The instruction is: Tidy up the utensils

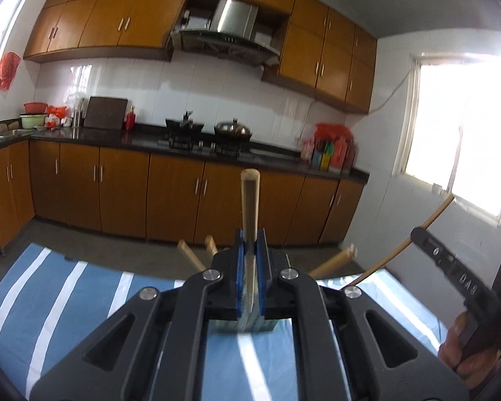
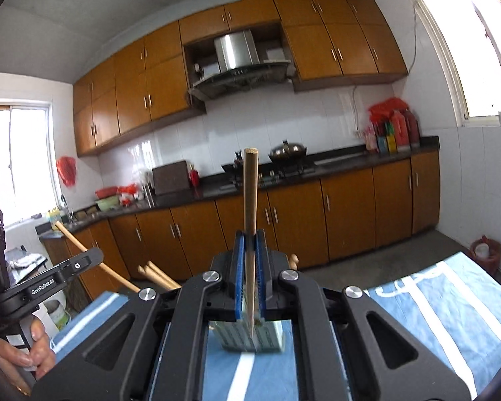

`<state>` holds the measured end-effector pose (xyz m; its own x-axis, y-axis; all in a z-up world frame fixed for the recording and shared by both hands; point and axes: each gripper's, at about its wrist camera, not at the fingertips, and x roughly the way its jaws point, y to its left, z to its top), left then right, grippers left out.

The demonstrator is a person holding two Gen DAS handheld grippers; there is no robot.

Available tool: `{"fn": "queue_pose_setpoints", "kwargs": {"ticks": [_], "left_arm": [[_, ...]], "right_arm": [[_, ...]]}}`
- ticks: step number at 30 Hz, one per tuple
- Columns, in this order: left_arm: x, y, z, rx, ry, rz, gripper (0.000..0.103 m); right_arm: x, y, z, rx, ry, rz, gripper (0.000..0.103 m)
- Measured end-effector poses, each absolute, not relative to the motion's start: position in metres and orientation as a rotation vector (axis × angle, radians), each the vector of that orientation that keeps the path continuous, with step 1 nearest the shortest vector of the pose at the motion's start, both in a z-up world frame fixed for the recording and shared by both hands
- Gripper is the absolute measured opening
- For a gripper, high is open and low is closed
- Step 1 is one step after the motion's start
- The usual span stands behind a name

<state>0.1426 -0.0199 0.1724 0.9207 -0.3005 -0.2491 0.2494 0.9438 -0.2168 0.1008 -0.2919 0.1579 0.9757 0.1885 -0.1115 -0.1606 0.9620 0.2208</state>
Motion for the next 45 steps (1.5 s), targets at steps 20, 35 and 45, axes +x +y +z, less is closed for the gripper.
{"fn": "queue_pose_setpoints", "kwargs": {"ticks": [20, 35, 45], "left_arm": [[0.214, -0.046, 0.155, -0.159, 0.305, -0.245, 0.008], [0.227, -0.035, 0.139, -0.201, 0.352, -0.22, 0.026], [0.182, -0.001, 0.144, -0.199, 0.34, -0.185, 0.048]], "right_arm": [[0.181, -0.267, 0.129, 0.168, 0.205, 0.142, 0.007], [0.176, -0.27, 0.127, 0.182, 0.233, 0.141, 0.04], [0.136, -0.286, 0.132, 0.187, 0.215, 0.121, 0.051]]}}
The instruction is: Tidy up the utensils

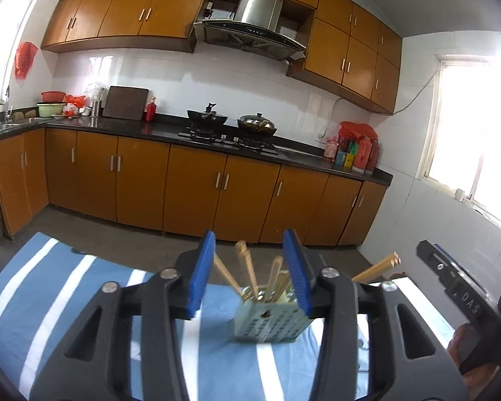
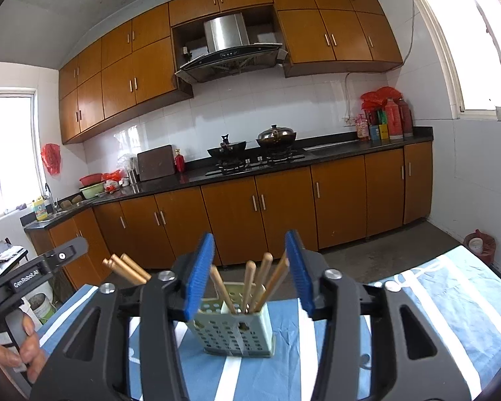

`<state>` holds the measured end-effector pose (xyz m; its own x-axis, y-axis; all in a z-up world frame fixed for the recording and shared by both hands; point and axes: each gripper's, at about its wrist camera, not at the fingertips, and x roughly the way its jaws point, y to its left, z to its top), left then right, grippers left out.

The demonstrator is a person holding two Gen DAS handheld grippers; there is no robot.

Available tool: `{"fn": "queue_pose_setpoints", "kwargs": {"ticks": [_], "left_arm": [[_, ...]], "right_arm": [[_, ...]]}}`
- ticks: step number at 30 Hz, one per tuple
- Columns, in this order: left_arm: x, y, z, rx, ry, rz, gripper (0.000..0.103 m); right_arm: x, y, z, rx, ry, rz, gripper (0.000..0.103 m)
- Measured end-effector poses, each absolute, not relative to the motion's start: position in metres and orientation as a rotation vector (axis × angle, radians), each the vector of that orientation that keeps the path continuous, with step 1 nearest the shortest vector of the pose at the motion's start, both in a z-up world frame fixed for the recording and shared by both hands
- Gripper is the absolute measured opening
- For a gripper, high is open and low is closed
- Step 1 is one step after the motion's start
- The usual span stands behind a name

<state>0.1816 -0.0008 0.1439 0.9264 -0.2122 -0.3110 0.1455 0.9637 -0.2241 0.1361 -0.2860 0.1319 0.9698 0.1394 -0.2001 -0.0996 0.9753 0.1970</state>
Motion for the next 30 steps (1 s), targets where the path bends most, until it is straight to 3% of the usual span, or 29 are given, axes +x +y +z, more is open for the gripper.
{"fn": "queue_pose_setpoints", "kwargs": {"ticks": [6, 8, 9, 15, 23, 30], "left_arm": [[0.133, 0.019, 0.127, -0.166, 0.346, -0.175, 0.082], [0.112, 0.023, 0.116, -0.146, 0.35, -0.182, 0.096], [0.102, 0.024, 0.11, -0.131, 0.347, -0.182, 0.098], [0.059, 0.025, 0.084, -0.064, 0.348, -0.122, 0.099], [0.02, 0.024, 0.056, -0.052, 0.348, -0.051, 0.099], [0.002, 0.013, 0.037, -0.007, 0.371, -0.054, 0.099]], "right_arm": [[0.098, -0.278, 0.116, 0.14, 0.233, 0.112, 0.078], [0.084, -0.271, 0.108, 0.11, 0.231, 0.101, 0.096], [0.076, -0.267, 0.104, 0.091, 0.226, 0.098, 0.098], [0.041, -0.25, 0.082, -0.021, 0.227, 0.037, 0.101], [0.024, -0.25, 0.048, 0.06, 0.369, 0.082, 0.101], [0.0, -0.243, 0.034, 0.031, 0.35, 0.056, 0.101]]}}
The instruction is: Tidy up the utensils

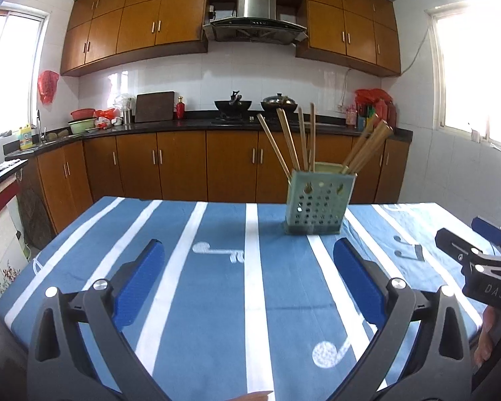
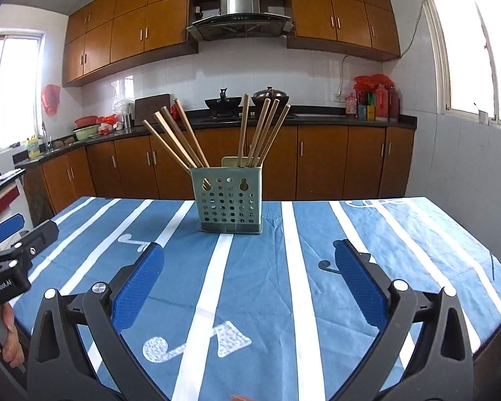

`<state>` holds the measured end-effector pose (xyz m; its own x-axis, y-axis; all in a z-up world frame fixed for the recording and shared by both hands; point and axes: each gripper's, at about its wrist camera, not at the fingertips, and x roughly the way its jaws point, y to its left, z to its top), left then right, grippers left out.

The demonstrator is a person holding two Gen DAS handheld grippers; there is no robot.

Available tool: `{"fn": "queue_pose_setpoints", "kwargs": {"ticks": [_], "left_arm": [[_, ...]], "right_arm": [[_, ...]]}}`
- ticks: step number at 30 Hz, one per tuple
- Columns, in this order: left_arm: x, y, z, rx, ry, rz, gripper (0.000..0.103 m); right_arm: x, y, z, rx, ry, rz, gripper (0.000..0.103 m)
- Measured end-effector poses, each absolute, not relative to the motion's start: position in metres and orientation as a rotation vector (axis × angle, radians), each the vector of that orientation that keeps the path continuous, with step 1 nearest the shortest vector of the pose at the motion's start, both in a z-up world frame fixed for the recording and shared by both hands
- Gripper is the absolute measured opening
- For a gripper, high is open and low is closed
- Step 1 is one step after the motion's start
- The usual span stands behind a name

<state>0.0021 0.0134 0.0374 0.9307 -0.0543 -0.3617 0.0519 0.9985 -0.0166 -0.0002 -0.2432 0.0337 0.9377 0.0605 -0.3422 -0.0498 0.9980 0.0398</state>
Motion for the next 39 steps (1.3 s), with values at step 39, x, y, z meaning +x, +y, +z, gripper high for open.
{"fn": "queue_pose_setpoints", "kwargs": {"ticks": [39], "left_arm": [[-0.011, -0.001, 0.017, 0.002, 0.412, -0.044, 0.099]], "right_arm": [[-0.02, -0.247, 0.013, 0.045, 0.367, 0.051, 0.101]]}}
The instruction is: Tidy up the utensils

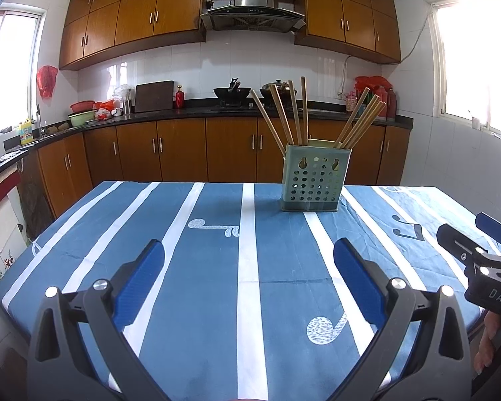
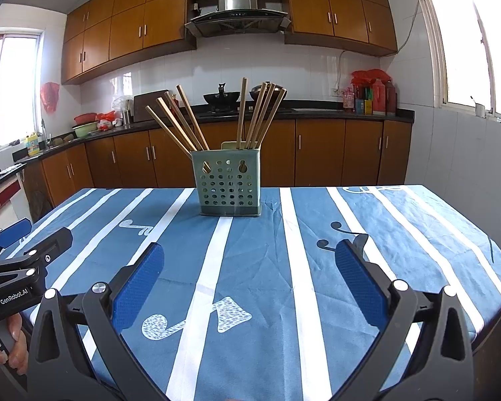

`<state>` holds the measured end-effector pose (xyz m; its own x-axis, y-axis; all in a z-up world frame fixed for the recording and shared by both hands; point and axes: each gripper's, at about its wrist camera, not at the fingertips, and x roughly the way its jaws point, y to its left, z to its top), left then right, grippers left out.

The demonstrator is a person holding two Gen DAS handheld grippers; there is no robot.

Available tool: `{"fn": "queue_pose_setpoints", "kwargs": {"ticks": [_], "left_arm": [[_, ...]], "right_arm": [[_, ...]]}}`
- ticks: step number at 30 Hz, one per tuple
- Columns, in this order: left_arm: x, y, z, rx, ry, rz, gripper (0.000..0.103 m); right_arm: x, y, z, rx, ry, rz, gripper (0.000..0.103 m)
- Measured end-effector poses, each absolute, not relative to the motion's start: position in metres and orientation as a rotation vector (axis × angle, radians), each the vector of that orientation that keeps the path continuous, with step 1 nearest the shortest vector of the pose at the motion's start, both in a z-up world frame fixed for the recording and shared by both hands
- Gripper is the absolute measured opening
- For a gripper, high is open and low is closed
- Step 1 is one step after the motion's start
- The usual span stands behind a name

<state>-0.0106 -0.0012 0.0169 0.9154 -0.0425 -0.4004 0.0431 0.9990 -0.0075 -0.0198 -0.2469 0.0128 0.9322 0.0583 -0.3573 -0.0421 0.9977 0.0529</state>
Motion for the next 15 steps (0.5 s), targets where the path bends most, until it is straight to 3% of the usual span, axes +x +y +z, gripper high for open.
{"fn": "queue_pose_setpoints", "kwargs": {"ticks": [15], "left_arm": [[-0.0087, -0.0019, 0.0141, 0.0, 0.417, -0.048, 0.099]], "right_arm": [[-0.0201, -0.2469, 0.0129, 0.045, 0.368, 0.051, 0.101]]}}
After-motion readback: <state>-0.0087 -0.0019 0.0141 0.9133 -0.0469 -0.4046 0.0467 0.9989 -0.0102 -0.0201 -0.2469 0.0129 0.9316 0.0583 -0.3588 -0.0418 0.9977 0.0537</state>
